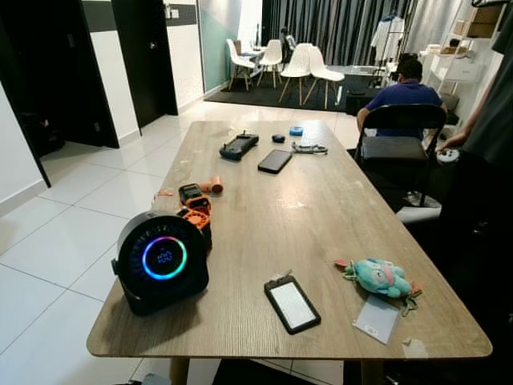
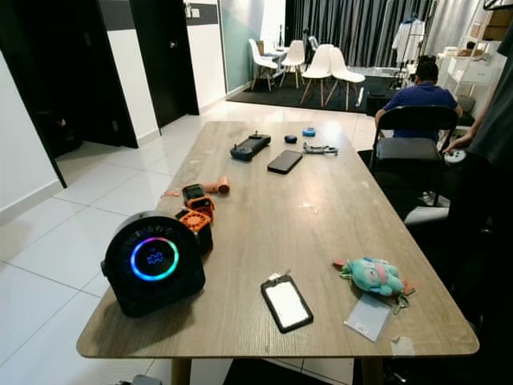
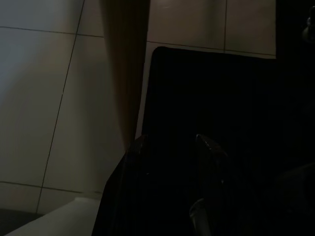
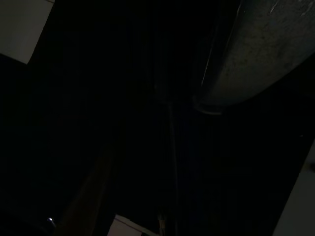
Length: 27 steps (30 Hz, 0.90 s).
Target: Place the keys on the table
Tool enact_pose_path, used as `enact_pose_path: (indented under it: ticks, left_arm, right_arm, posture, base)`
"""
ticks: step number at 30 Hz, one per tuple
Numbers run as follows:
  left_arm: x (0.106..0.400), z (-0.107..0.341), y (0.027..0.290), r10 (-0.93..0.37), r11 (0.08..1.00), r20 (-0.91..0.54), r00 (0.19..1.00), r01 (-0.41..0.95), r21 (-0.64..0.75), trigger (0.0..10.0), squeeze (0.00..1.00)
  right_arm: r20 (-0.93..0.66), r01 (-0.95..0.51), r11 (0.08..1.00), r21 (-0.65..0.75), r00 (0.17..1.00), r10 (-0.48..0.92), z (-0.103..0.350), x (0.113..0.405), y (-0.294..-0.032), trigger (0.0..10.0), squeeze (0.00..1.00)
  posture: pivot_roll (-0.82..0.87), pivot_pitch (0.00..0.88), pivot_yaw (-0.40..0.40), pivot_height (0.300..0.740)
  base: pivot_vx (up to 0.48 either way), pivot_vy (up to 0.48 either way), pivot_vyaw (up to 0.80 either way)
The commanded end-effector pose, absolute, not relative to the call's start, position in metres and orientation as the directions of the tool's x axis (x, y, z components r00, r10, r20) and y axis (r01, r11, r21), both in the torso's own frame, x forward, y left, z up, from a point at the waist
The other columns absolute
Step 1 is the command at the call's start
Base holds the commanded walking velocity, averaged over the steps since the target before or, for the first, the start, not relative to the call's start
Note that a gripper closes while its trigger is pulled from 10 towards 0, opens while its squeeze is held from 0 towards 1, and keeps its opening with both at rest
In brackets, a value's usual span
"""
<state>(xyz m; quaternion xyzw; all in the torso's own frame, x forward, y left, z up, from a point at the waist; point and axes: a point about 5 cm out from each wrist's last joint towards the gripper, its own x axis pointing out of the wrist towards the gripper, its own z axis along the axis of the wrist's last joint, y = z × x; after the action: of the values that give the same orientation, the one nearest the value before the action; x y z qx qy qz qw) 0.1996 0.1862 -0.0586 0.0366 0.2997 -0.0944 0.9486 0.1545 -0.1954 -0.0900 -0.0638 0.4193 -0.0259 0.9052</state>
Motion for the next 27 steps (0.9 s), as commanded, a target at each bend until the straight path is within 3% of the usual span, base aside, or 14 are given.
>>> enact_pose_path:
  ticks: [1,11,27]
  left_arm:
    - [0.193,-0.063,0.195,-0.127,0.986,-0.602,0.788,0.164,0.006,10.0,0.00]
    - [0.190,-0.064,0.198,-0.129,0.987,-0.615,0.778,0.163,-0.001,10.0,0.00]
    - [0.187,-0.068,0.199,-0.115,0.990,-0.644,0.756,0.142,-0.010,10.0,0.00]
  right_arm:
    - [-0.775,0.001,0.991,-0.135,0.622,-0.106,-0.094,0.146,-0.194,10.0,0.00]
    - [-0.784,-0.001,0.991,-0.130,0.612,-0.102,-0.096,0.142,-0.187,10.0,0.00]
    - [-0.773,0.005,0.991,-0.131,0.625,-0.105,-0.094,0.144,-0.195,10.0,0.00]
  posture:
    - [0.02,0.089,0.031,0.740]
    - [0.02,0.089,0.032,0.740]
    - [0.03,0.087,0.032,0.740]
  base:
    - [0.000,0.000,0.00]
    - [0.000,0.000,0.00]
    - [-0.366,0.000,0.00]
